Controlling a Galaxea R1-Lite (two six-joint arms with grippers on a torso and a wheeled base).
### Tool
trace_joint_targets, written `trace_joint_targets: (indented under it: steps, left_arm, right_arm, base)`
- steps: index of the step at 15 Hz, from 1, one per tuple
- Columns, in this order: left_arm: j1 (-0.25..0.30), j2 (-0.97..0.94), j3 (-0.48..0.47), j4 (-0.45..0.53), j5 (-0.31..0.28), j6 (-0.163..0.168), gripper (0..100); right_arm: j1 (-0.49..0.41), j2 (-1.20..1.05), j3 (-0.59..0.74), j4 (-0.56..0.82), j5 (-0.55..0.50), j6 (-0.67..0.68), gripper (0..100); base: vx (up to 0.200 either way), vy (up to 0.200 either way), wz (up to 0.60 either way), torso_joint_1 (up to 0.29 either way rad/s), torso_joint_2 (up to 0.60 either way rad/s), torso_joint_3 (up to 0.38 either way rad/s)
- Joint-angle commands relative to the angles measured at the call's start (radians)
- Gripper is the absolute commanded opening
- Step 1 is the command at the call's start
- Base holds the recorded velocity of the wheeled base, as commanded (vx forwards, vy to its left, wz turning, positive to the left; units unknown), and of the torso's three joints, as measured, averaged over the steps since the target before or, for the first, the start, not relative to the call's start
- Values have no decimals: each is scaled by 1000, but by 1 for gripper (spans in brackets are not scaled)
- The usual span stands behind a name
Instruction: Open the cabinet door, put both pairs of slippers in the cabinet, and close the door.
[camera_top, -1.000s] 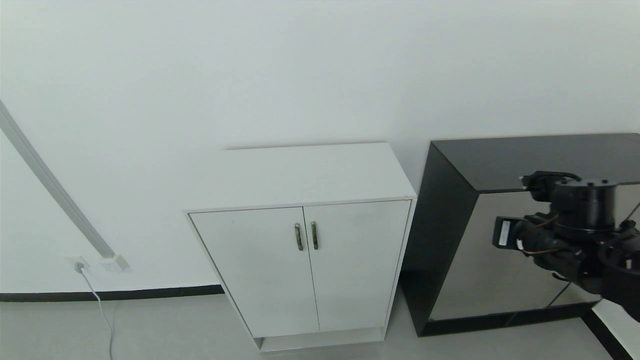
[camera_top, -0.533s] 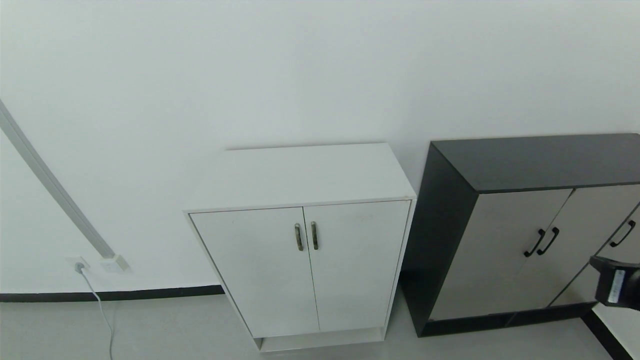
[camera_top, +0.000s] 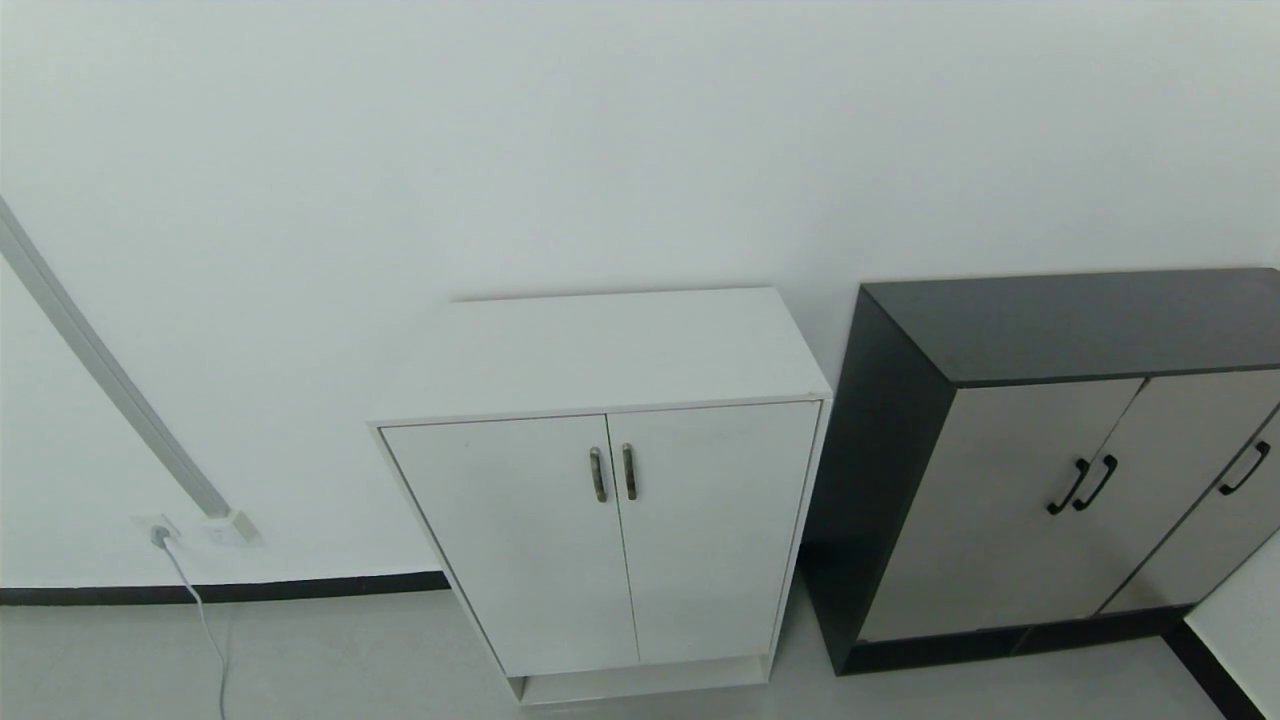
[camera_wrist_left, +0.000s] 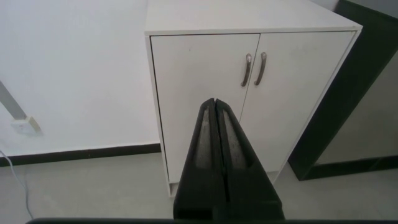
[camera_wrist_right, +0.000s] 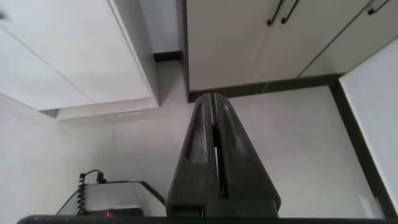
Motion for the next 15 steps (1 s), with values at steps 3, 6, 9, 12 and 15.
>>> trace_joint_targets:
  steps: [3,6,9,12,15]
  left_arm:
    - [0,0,0,0,-1,0,0]
    - [0,0,0,0,-1,0,0]
    - [0,0,0,0,1,-2,0]
    - [0,0,0,0,-1,-2,0]
    - [0,0,0,0,-1,0,0]
  right_arm:
    - [15,-224,102,47,111,-38,0]
    - [17,-276,174,47,231,-38,0]
    - [17,-274,197,45,243,-36,0]
    - [17,-278,225,44,277,-35,0]
    - [17,-274,242,19,288,-33,0]
  base:
    - [0,0,0,0,0,0]
    - [0,0,0,0,0,0]
    - [0,0,0,0,0,0]
    - [0,0,0,0,0,0]
    - [0,0,0,0,0,0]
